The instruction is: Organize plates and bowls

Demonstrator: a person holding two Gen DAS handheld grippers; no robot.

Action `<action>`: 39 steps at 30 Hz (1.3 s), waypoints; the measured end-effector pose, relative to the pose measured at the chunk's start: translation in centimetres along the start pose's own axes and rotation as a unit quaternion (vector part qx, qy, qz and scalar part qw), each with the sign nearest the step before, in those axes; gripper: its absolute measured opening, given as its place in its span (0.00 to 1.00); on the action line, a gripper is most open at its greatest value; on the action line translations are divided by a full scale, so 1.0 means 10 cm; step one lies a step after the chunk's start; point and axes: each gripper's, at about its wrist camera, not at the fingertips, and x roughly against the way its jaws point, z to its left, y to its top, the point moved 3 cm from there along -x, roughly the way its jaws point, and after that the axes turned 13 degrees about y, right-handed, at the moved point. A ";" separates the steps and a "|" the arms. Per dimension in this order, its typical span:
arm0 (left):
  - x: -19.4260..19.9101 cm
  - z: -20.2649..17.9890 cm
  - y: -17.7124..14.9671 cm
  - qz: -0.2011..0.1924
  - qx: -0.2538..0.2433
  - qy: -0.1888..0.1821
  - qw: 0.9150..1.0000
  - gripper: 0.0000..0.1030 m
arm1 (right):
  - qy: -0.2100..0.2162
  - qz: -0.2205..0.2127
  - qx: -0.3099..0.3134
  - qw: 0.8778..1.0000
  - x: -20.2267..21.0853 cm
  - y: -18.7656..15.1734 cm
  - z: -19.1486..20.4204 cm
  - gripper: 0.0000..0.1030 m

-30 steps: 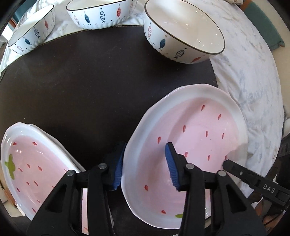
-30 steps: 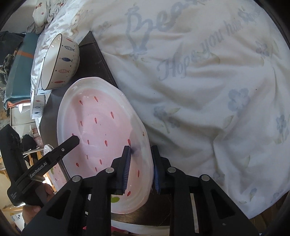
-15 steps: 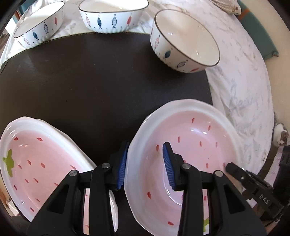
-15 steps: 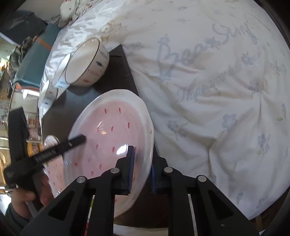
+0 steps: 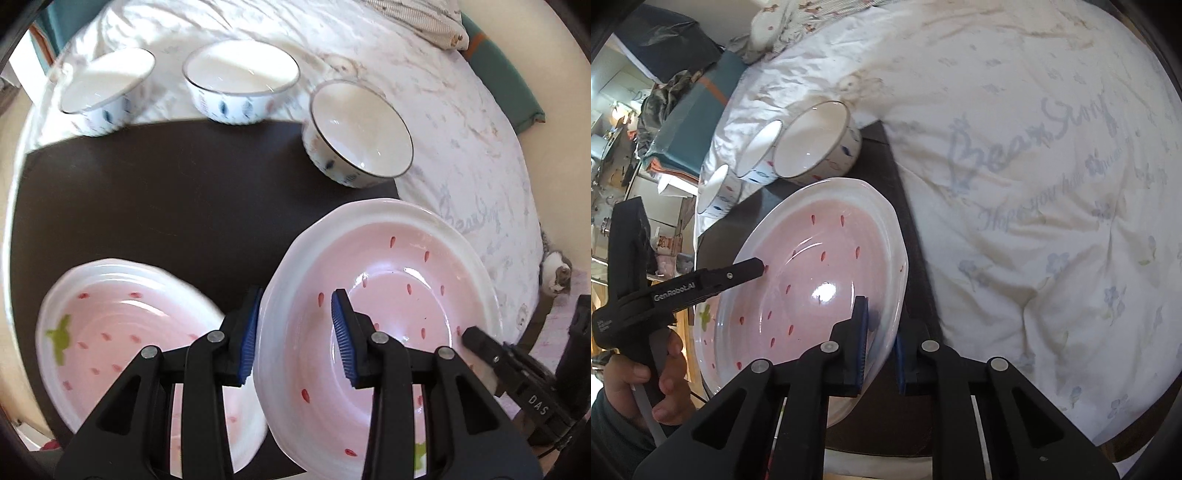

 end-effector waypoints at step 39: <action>0.10 1.87 -0.50 -0.018 0.052 0.069 0.996 0.32 | 0.041 0.123 0.054 0.990 -1.30 -0.52 1.38 0.15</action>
